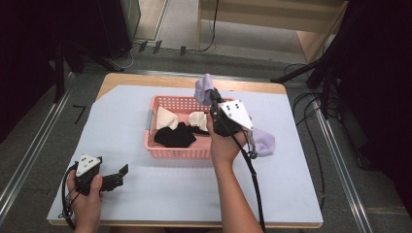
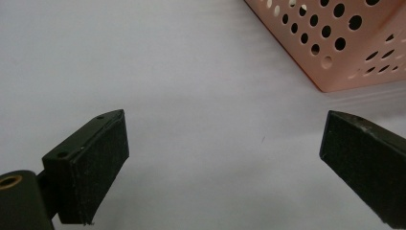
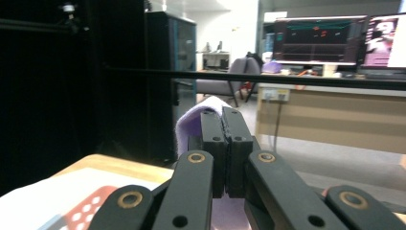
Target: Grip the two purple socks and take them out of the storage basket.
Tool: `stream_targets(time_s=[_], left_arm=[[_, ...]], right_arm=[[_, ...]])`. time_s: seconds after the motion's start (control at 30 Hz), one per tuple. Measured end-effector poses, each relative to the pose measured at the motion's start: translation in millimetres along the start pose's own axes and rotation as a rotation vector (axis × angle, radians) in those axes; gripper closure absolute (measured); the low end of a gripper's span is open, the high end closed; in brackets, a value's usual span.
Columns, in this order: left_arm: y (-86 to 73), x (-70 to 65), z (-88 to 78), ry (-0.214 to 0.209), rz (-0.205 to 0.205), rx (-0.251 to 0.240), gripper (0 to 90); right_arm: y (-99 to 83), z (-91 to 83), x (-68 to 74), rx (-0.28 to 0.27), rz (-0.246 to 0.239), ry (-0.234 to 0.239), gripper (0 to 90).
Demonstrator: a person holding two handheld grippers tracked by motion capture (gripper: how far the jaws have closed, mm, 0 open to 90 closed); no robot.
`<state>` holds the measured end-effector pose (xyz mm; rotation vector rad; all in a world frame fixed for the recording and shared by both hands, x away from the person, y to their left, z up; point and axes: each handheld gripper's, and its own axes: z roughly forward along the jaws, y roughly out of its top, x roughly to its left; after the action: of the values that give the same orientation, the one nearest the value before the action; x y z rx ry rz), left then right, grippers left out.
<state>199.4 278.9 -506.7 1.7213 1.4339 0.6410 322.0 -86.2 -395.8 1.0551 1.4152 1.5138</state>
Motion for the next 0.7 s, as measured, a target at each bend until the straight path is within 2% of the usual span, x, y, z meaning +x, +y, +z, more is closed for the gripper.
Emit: stream_targets(time_s=[0.3, 0.5, 0.53, 0.7], left_arm=[[0.0, -0.1, -0.1, 0.002, 0.006, 0.003, 3.7], [0.0, -0.1, -0.1, 0.003, 0.011, 0.006, 3.7], [0.0, -0.1, -0.1, 0.003, 0.011, 0.006, 3.7], [0.0, -0.1, -0.1, 0.003, 0.012, 0.006, 3.7]], right_arm=[[9.9, -16.5, -44.7, -0.020, 0.003, -0.093, 90.0], [13.7, -27.6, -67.9, -0.026, 0.002, -0.142, 90.0], [14.8, -31.3, -76.1, -0.027, 0.003, -0.160, 90.0], [17.0, -36.9, -88.2, -0.028, 0.002, -0.182, 90.0]])
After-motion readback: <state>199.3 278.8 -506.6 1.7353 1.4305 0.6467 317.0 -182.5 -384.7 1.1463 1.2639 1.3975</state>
